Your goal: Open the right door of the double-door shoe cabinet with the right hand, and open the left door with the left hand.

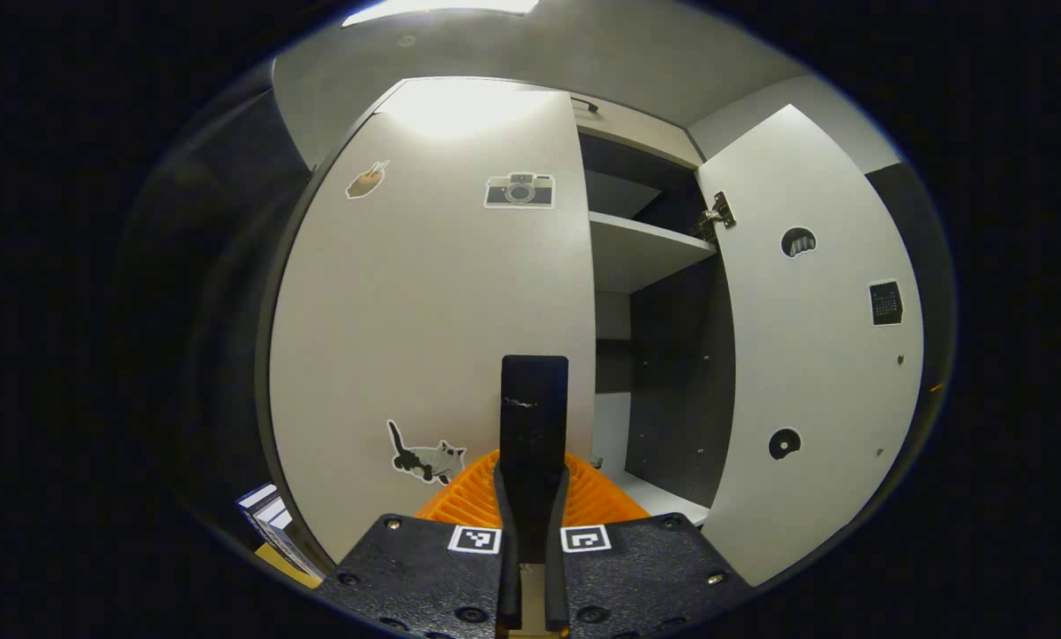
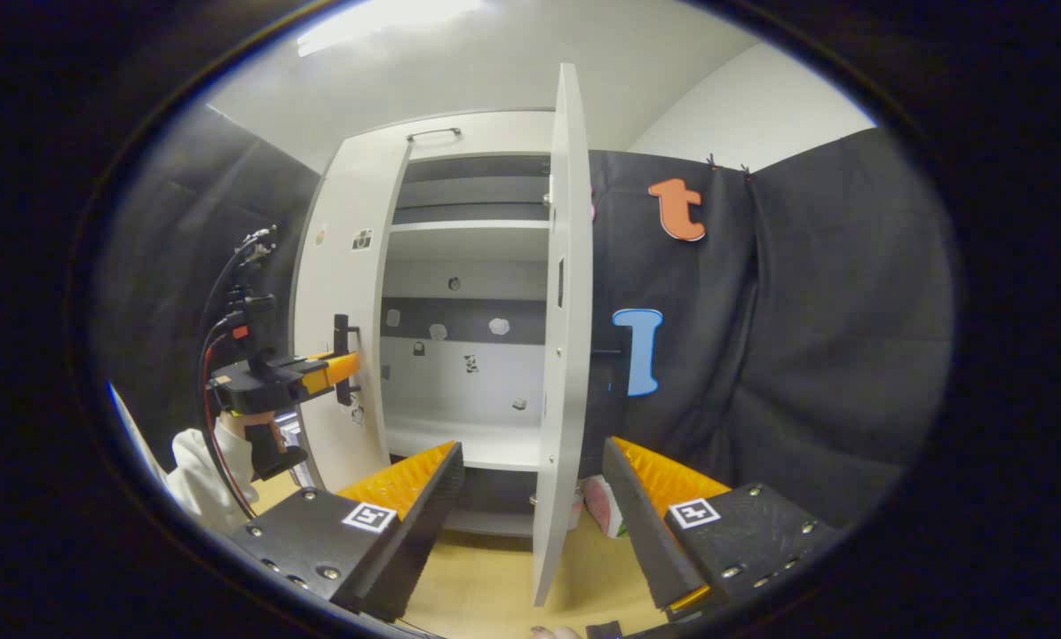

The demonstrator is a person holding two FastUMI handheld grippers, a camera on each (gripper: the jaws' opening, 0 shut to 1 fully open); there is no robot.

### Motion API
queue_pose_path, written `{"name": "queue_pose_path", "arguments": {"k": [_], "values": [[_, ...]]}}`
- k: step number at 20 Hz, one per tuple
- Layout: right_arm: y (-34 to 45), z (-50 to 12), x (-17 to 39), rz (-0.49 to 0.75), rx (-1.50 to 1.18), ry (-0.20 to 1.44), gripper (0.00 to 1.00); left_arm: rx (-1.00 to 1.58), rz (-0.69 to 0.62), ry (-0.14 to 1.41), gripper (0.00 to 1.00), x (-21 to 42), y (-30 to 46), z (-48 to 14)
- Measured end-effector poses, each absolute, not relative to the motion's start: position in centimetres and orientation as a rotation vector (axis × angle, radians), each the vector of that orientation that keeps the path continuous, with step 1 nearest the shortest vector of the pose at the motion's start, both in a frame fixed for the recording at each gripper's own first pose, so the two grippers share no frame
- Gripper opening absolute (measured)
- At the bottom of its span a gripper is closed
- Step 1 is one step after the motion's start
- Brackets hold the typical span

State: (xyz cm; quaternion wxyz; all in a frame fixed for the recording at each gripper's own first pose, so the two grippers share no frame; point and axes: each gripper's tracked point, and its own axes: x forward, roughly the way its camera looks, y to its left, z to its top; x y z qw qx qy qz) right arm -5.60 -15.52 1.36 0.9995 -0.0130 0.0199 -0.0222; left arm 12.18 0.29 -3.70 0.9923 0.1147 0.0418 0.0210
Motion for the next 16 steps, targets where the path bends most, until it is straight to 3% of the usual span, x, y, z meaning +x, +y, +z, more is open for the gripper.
{"name": "queue_pose_path", "arguments": {"k": [7, 16], "values": [[-14.8, 1.9, -7.4, 0.053, -0.041, 0.03, 0.94, 0.244, 0.129, 0.08, 0.1, 5.6, 2.3, -1.3], [-11.0, 2.6, -8.0, 0.006, -0.008, -0.014, 0.96, 0.254, 0.166, 0.079, 0.07, -0.3, 6.9, 1.4]]}}
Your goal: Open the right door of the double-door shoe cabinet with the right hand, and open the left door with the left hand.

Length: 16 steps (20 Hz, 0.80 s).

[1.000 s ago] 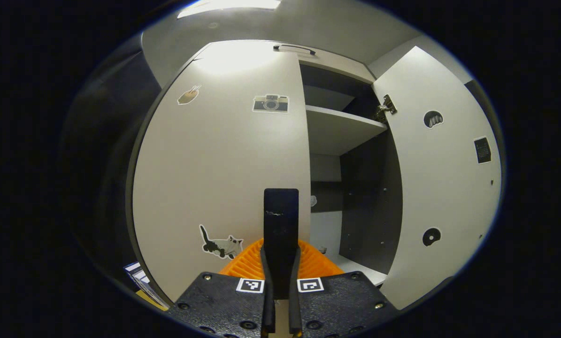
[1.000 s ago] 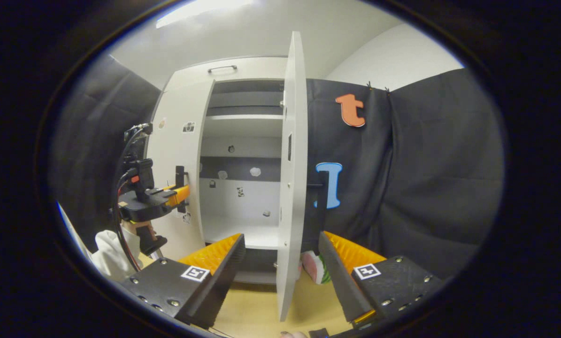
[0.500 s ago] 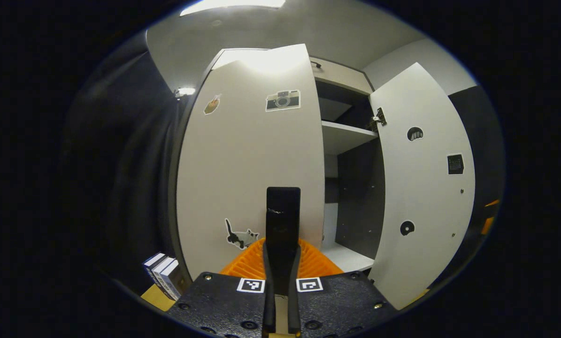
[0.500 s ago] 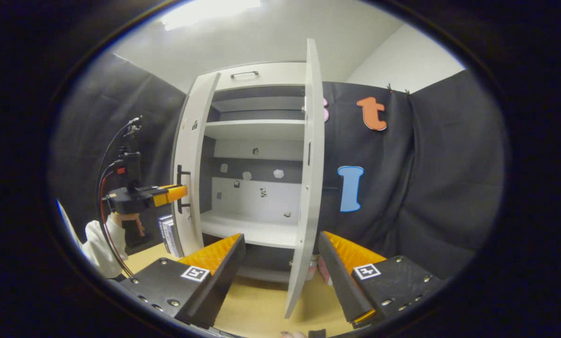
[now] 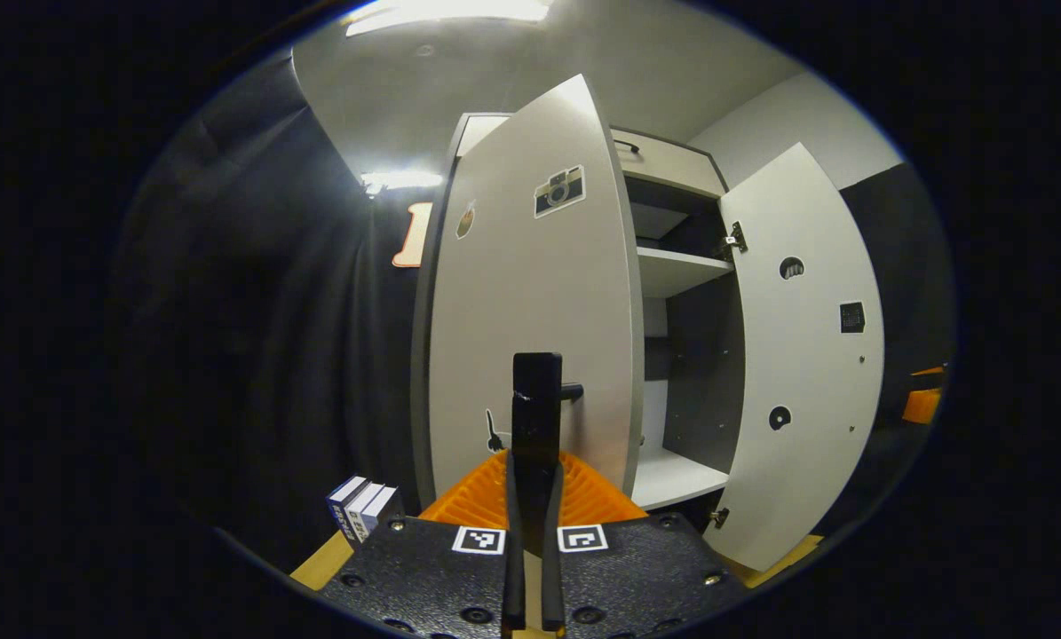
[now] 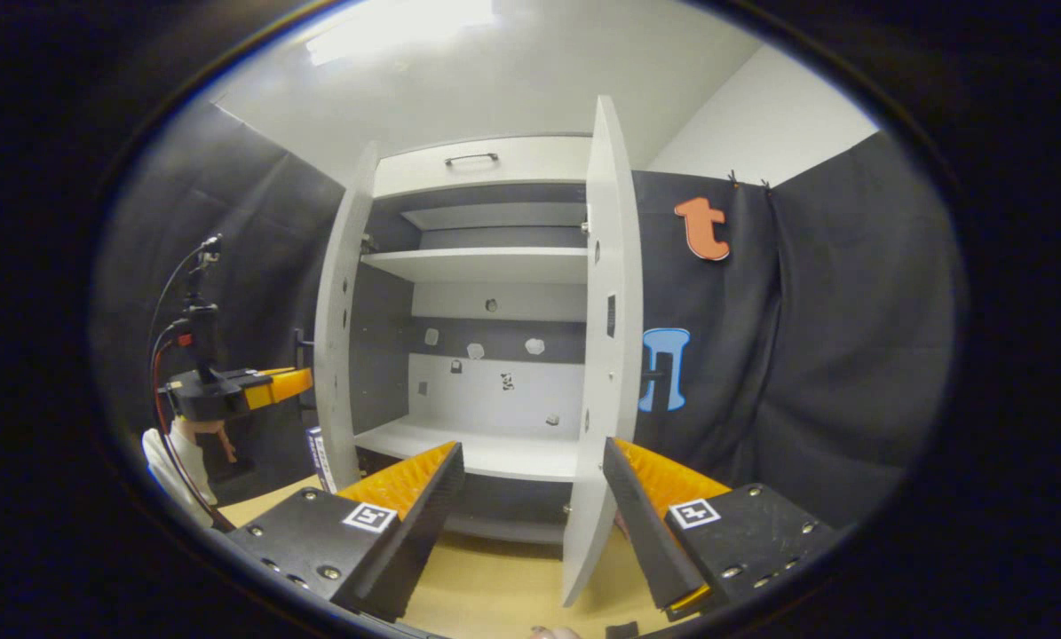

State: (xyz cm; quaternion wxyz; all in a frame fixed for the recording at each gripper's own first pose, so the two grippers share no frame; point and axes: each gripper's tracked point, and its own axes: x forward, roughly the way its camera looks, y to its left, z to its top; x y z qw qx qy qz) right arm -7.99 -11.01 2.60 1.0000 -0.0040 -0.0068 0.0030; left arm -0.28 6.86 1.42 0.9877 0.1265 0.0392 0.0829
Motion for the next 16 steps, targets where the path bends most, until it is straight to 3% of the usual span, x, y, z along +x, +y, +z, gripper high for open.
{"name": "queue_pose_path", "arguments": {"k": [8, 16], "values": [[-6.9, 1.1, -8.1, -0.017, 0.012, 0.019, 0.96, 0.324, 0.267, 0.049, 0.0, -3.6, 13.5, 4.0], [-5.4, 1.0, -8.0, -0.013, 0.0, 0.023, 0.96, 0.285, 0.259, 0.046, 0.0, -4.1, 16.8, 4.7]]}}
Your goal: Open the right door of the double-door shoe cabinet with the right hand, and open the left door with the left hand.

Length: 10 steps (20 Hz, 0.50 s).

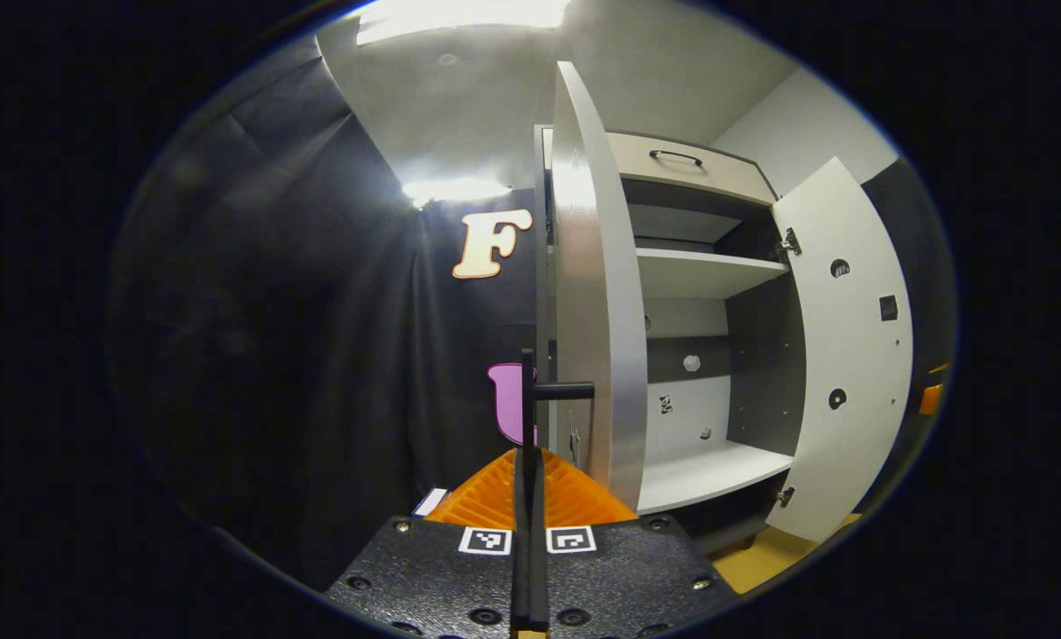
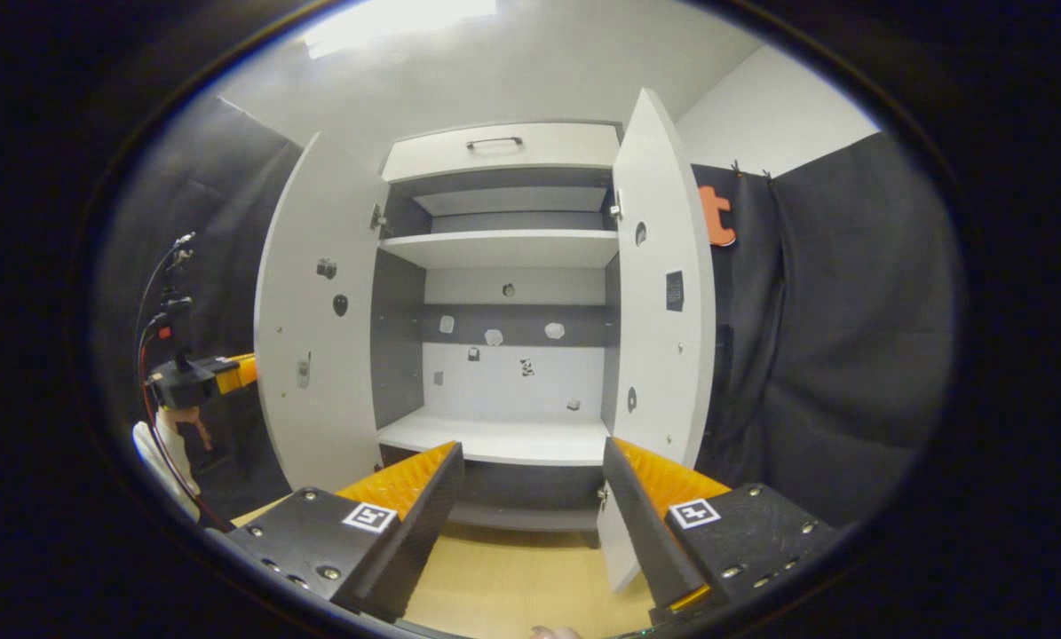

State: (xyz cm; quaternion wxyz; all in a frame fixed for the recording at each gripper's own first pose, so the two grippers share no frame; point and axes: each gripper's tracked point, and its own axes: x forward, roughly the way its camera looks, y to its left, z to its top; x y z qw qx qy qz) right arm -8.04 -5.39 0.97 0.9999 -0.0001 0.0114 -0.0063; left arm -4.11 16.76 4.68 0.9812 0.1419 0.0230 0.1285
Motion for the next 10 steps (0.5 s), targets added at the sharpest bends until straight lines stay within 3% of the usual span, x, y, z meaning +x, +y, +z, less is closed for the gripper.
{"name": "queue_pose_path", "arguments": {"k": [10], "values": [[-5.8, 0.78, -7.7, -0.015, -0.001, 0.037, 0.96, 0.324, 0.182, 0.024, 0.0, -4.33, 17.16, 4.75]]}}
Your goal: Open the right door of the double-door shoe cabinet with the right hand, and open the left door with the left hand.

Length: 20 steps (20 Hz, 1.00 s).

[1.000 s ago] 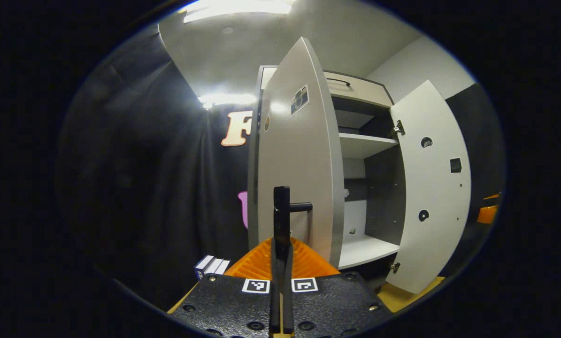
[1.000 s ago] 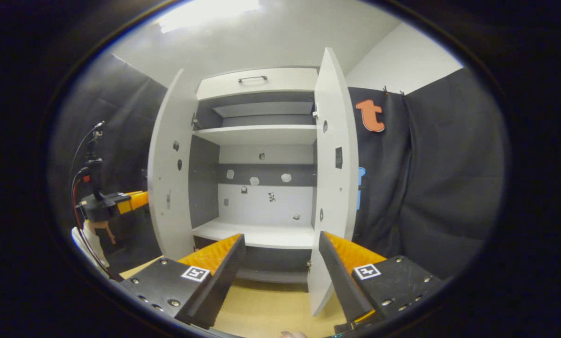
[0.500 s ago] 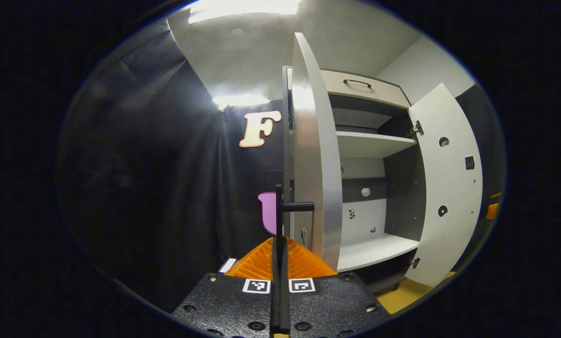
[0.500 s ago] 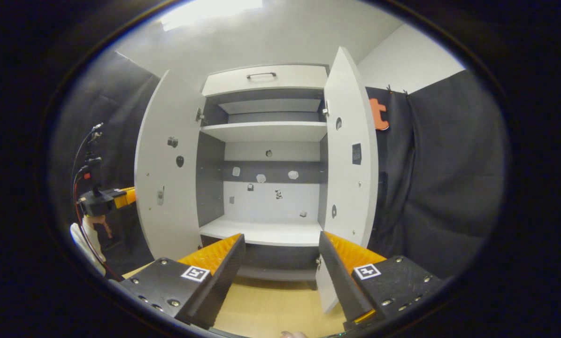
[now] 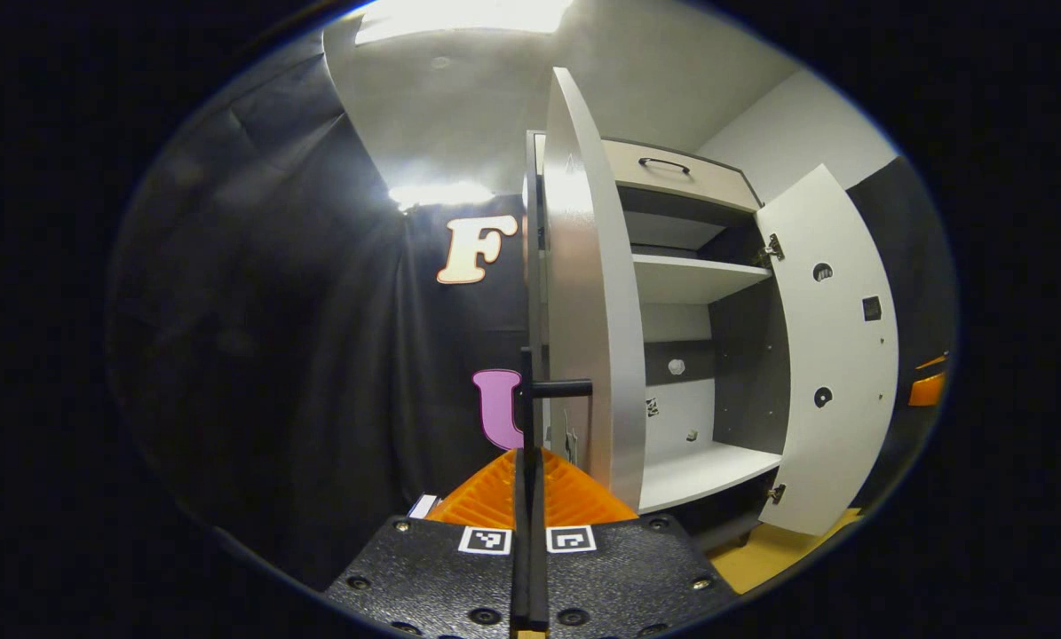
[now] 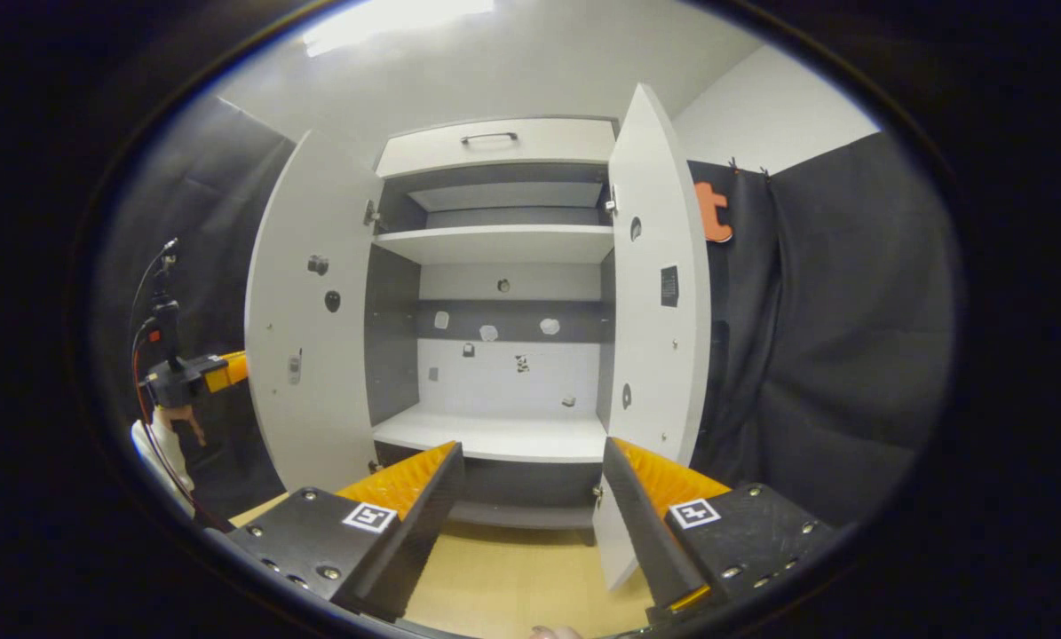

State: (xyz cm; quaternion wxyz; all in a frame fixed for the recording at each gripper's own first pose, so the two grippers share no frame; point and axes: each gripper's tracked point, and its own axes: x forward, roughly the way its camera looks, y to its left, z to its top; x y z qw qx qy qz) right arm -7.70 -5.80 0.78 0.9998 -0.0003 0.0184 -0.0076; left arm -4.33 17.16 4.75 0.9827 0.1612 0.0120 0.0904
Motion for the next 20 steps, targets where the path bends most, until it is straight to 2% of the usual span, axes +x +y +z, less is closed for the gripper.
{"name": "queue_pose_path", "arguments": {"k": [8, 10, 12, 13, 14, 15, 19, 20], "values": [[-4.9, 0.6, -6.5, 0.022, -0.003, 0.041, 0.96, 0.262, 0.183, 0.031, 0.04, -7.9, 16.4, 3.7], [-4.5, 0.4, -5.9, 0.045, -0.004, 0.046, 0.96, 0.258, 0.191, 0.01, 0.21, -9.3, 16.0, 4.3], [-4.0, 0.3, -5.6, 0.07, -0.005, 0.048, 0.96, 0.3, 0.222, -0.012, 0.55, -10.9, 15.9, 5.6], [-3.8, 0.2, -5.5, 0.077, -0.006, 0.049, 0.96, 0.314, 0.234, -0.023, 0.78, -11.4, 15.4, 6.4], [-3.7, 0.1, -5.3, 0.085, -0.008, 0.05, 0.96, 0.314, 0.235, -0.038, 0.83, -11.9, 14.5, 7.2], [-3.7, 0.0, -5.2, 0.09, -0.01, 0.051, 0.94, 0.305, 0.227, -0.054, 0.84, -12.2, 13.2, 7.9], [-4.0, 0.2, -4.8, 0.086, 0.005, 0.045, 0.94, 0.314, 0.167, -0.107, 0.85, -12.0, 7.5, 9.5], [-4.0, 0.4, -4.7, 0.085, 0.014, 0.041, 0.96, 0.322, 0.155, -0.122, 0.82, -11.8, 6.1, 9.8]]}}
